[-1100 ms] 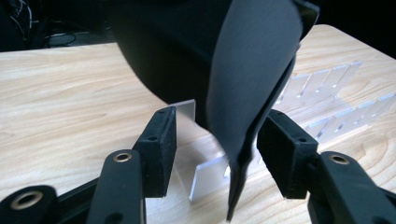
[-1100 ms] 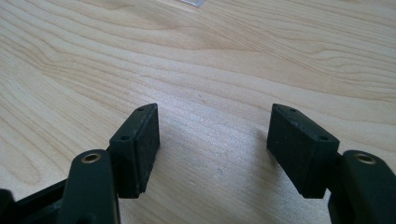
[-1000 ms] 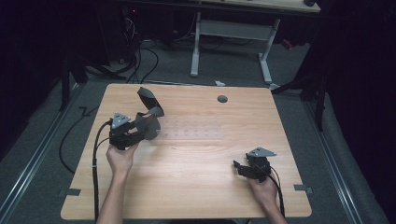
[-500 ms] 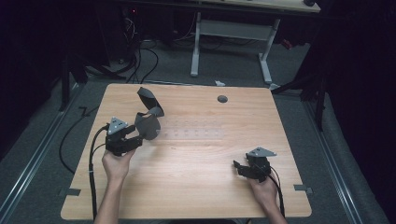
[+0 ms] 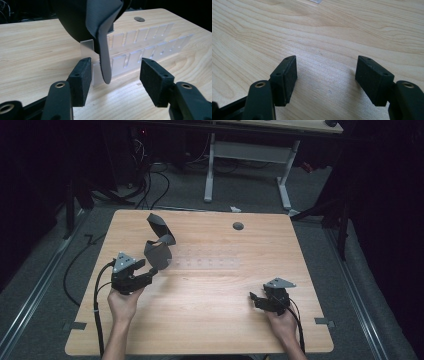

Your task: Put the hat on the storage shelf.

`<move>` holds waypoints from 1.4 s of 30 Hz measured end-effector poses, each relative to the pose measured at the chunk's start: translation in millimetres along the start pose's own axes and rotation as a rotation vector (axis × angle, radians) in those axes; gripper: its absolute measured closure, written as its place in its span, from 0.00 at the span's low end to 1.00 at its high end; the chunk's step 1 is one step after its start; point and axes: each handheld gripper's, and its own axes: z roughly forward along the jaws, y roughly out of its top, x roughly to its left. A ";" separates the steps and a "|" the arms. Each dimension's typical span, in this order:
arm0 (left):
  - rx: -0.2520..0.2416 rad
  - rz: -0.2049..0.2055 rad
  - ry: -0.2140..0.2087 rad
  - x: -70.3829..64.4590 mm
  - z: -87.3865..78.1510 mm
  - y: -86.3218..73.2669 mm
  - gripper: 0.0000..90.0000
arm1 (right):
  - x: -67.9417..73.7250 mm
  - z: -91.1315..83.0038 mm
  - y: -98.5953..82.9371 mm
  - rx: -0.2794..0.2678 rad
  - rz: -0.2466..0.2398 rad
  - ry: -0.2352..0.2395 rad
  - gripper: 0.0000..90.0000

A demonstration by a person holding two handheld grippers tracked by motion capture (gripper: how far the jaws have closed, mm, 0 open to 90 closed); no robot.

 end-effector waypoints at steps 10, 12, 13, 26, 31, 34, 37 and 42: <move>0.036 -0.018 -0.012 -1.8 -10.9 -16.3 0.45 | 0.0 0.1 0.0 -0.001 -0.002 0.000 0.38; 0.049 -0.020 -0.011 -1.7 -11.4 -20.8 0.45 | 0.0 0.1 0.0 -0.001 -0.001 -0.001 0.38; 0.052 -0.020 -0.012 -2.1 -11.5 -23.0 0.45 | 0.0 0.0 0.0 0.000 -0.001 -0.001 0.38; 0.105 0.010 -0.032 -9.4 -10.2 -50.7 0.45 | 0.1 0.1 -0.1 -0.001 -0.001 -0.001 0.38; 0.125 0.020 -0.047 -14.6 -9.0 -62.2 0.45 | 0.1 0.1 -0.1 -0.001 -0.001 -0.001 0.38; 0.136 0.030 -0.052 -18.1 -7.9 -69.0 0.44 | 0.1 0.1 -0.1 -0.001 -0.002 -0.001 0.38; 0.142 0.026 -0.056 -20.9 -5.8 -74.6 0.44 | 0.2 0.1 -0.1 -0.001 -0.001 -0.001 0.38; 0.163 0.032 -0.052 -23.8 -1.8 -86.4 0.44 | 0.1 0.1 -0.1 -0.001 -0.002 -0.001 0.38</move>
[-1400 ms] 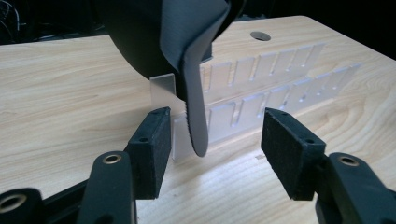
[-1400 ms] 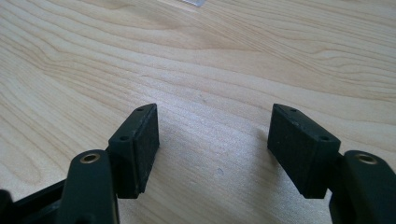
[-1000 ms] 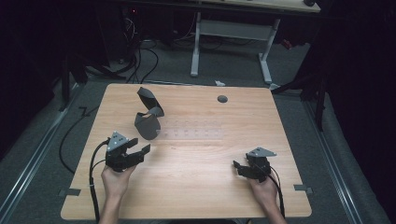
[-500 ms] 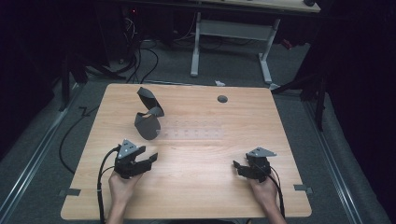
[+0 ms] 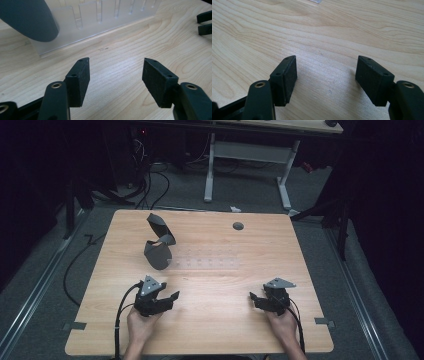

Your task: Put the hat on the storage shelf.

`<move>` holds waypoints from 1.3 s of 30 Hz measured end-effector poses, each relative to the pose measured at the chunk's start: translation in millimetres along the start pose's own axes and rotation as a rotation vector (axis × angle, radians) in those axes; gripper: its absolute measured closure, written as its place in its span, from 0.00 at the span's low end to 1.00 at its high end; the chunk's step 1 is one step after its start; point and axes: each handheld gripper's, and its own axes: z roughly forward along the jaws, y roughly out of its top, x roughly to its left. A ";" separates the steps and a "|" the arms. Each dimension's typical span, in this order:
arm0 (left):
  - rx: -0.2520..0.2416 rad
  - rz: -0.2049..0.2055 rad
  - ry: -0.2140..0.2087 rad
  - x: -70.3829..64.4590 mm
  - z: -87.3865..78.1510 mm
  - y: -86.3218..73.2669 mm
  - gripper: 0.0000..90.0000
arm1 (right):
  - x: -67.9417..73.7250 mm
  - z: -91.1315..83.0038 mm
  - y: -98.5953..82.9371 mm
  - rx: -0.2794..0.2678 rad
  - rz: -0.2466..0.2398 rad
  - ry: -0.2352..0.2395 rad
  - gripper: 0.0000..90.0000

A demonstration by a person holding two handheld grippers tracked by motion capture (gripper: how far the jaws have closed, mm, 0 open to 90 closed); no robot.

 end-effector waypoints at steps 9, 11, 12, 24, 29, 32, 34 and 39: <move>0.007 0.041 0.001 -8.8 7.0 -17.4 0.43 | 0.2 0.0 0.0 0.000 -0.001 0.002 0.38; 0.012 0.040 0.005 -8.8 9.2 -19.3 0.43 | 0.2 0.0 0.0 0.000 -0.002 0.003 0.38; 0.021 0.041 0.008 -8.4 10.6 -20.6 0.42 | 0.2 0.0 0.0 0.000 -0.002 0.003 0.37; 0.061 0.045 0.023 -12.9 25.5 -34.5 0.41 | 0.3 0.0 0.0 0.000 -0.002 0.004 0.37; 0.071 0.081 0.048 -16.8 29.9 -38.6 0.41 | 0.3 0.1 0.0 0.000 -0.001 0.004 0.37; 0.103 0.112 0.070 -17.8 33.0 -41.9 0.37 | 0.3 0.1 0.0 0.000 -0.001 0.003 0.37; 0.105 0.119 0.069 -18.5 33.2 -42.7 0.36 | 0.3 0.0 0.0 0.000 -0.001 0.003 0.38; 0.106 0.118 0.068 -18.5 33.3 -42.7 0.35 | 0.4 0.0 0.0 0.000 0.000 0.003 0.38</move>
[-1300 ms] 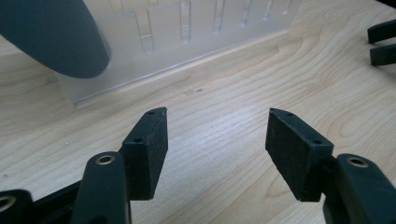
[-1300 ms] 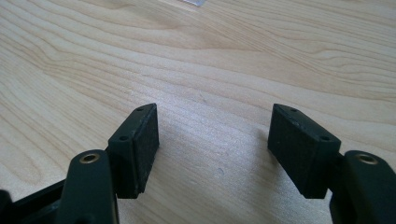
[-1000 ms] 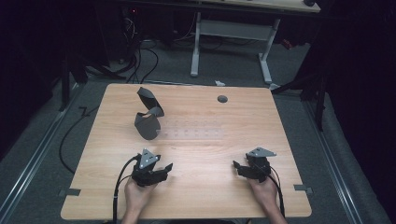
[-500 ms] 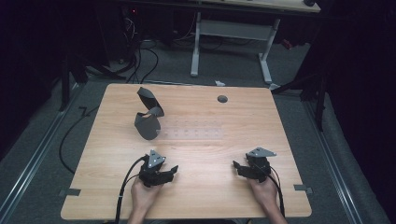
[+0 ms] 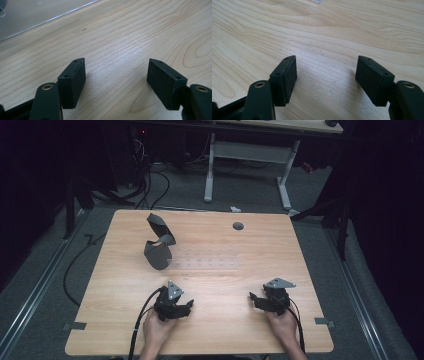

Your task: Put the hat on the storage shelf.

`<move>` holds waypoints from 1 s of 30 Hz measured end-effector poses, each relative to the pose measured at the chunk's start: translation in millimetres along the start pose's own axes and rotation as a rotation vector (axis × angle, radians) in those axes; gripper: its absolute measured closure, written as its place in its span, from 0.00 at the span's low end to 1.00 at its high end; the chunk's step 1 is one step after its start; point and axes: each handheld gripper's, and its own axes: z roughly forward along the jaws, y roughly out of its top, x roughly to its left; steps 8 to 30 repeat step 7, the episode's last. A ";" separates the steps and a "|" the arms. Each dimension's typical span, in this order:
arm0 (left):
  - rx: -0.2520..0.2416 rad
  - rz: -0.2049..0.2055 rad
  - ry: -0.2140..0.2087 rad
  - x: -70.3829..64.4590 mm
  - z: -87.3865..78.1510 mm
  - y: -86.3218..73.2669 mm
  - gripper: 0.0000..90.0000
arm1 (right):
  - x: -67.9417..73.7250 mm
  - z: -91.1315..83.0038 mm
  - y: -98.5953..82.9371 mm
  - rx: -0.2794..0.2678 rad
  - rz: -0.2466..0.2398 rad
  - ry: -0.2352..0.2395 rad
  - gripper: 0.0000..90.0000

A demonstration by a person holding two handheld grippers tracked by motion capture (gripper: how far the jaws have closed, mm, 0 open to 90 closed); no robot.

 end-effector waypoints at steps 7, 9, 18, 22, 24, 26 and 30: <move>0.001 -0.003 0.000 0.1 0.0 0.2 0.35 | 0.1 0.0 0.1 0.000 0.001 -0.001 0.38; 0.001 -0.003 0.000 0.1 0.0 0.2 0.35 | 0.1 0.0 0.1 0.000 0.001 -0.001 0.38; 0.001 -0.003 0.000 0.1 0.0 0.2 0.35 | 0.1 0.0 0.1 0.000 0.001 -0.001 0.38; 0.001 -0.003 0.000 0.1 0.0 0.2 0.35 | 0.1 0.0 0.1 0.000 0.001 -0.001 0.38; 0.001 -0.003 0.000 0.1 0.0 0.2 0.35 | 0.1 0.0 0.1 0.000 0.001 -0.001 0.38; 0.001 -0.003 0.000 0.1 0.0 0.2 0.35 | 0.1 0.0 0.1 0.000 0.001 -0.001 0.38; 0.001 -0.003 0.000 0.1 0.0 0.2 0.35 | 0.1 0.0 0.1 0.000 0.001 -0.001 0.38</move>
